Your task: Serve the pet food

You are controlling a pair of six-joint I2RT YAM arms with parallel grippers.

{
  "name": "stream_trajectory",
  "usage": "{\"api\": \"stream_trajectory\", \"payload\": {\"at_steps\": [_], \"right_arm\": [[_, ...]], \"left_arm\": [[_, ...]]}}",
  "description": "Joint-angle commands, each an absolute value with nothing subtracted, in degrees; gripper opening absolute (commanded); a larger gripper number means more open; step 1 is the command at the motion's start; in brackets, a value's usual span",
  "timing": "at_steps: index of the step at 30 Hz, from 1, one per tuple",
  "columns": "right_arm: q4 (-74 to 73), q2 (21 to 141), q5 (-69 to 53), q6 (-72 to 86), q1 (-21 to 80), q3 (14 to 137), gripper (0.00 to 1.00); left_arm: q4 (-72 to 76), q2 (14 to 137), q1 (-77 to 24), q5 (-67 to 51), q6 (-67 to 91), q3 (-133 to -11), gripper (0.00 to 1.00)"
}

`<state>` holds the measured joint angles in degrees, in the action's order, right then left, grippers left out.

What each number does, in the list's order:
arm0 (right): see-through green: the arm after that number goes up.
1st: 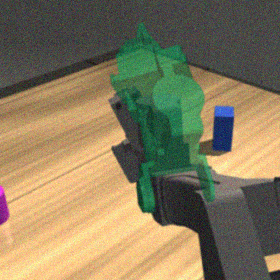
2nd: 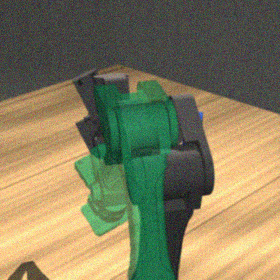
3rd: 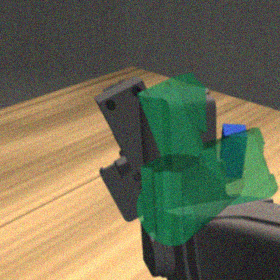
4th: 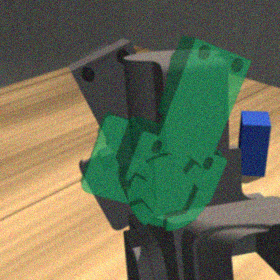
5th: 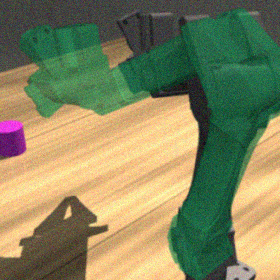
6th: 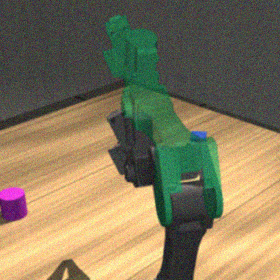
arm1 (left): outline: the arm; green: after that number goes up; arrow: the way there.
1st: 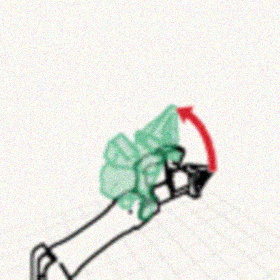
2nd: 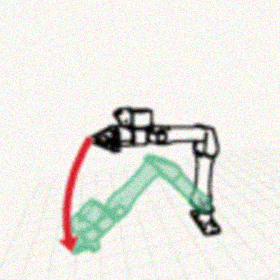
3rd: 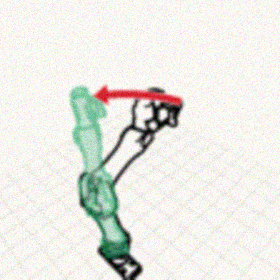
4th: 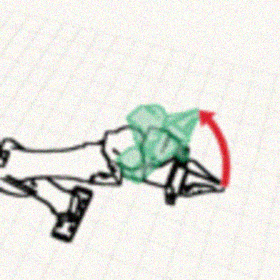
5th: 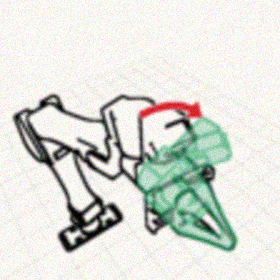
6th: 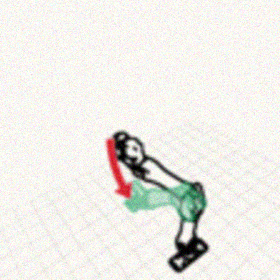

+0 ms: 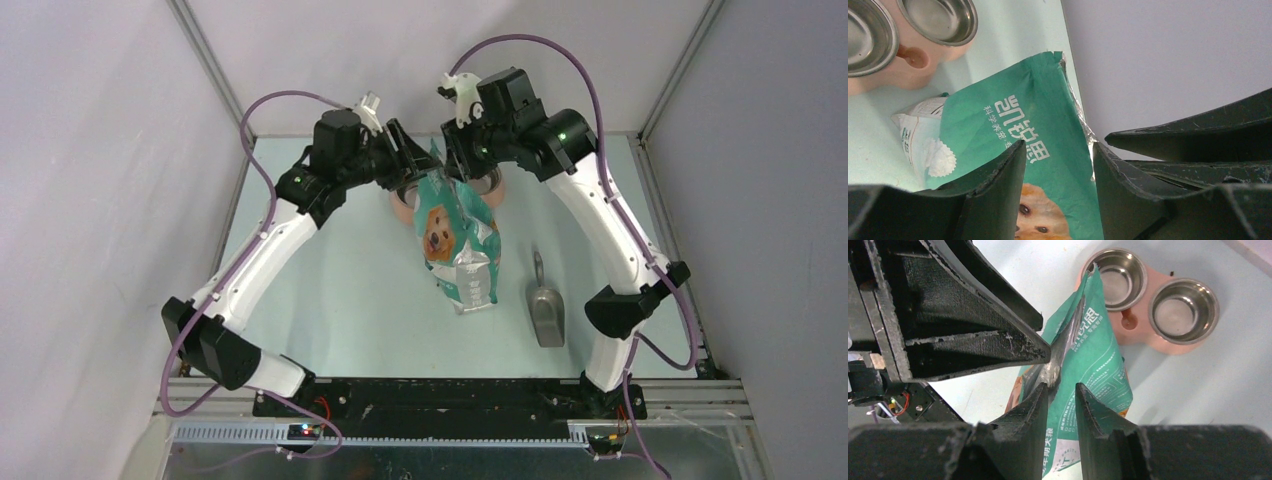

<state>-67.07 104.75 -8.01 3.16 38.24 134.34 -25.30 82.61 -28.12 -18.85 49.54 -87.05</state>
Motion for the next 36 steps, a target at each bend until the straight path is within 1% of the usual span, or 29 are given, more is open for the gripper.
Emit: {"api": "stream_trajectory", "payload": {"at_steps": [1,8,11,14,20,24,29,33,34,36], "right_arm": [[-65.4,105.7,-11.8,5.3,38.0,136.9,0.31],[-65.5,105.2,-15.7,6.6,37.9,136.2,0.31],[-65.7,104.8,-18.8,7.3,37.7,135.8,0.31],[-65.8,104.6,-19.3,7.1,38.0,135.0,0.31],[-66.0,105.0,-13.6,5.8,38.7,134.5,0.22],[-66.2,105.3,-9.1,4.9,39.0,134.5,0.22],[-66.5,105.2,-9.2,4.3,39.2,133.9,0.18],[-66.8,105.0,-11.0,4.2,39.6,133.5,0.28],[-67.0,105.0,-11.0,4.1,39.7,133.3,0.28],[-67.2,105.0,-11.5,3.6,39.8,132.7,0.11]], "left_arm": [[-23.4,80.2,-28.4,-20.2,50.0,-86.8,0.55],[-23.2,79.8,-28.4,-20.1,49.9,-86.2,0.52],[-23.4,79.6,-28.4,-19.7,49.6,-86.3,0.51],[-23.3,79.3,-28.4,-19.8,49.5,-86.3,0.51],[-23.2,78.8,-28.4,-19.9,49.3,-86.0,0.51],[-23.6,78.4,-28.4,-19.8,49.0,-85.3,0.51],[-23.6,78.6,-28.4,-19.9,49.0,-84.4,0.5],[-23.1,79.0,-28.4,-20.3,49.3,-84.3,0.5],[-23.1,79.0,-28.5,-20.3,49.3,-84.4,0.51],[-22.9,79.2,-28.6,-20.3,49.3,-84.7,0.51]]}}
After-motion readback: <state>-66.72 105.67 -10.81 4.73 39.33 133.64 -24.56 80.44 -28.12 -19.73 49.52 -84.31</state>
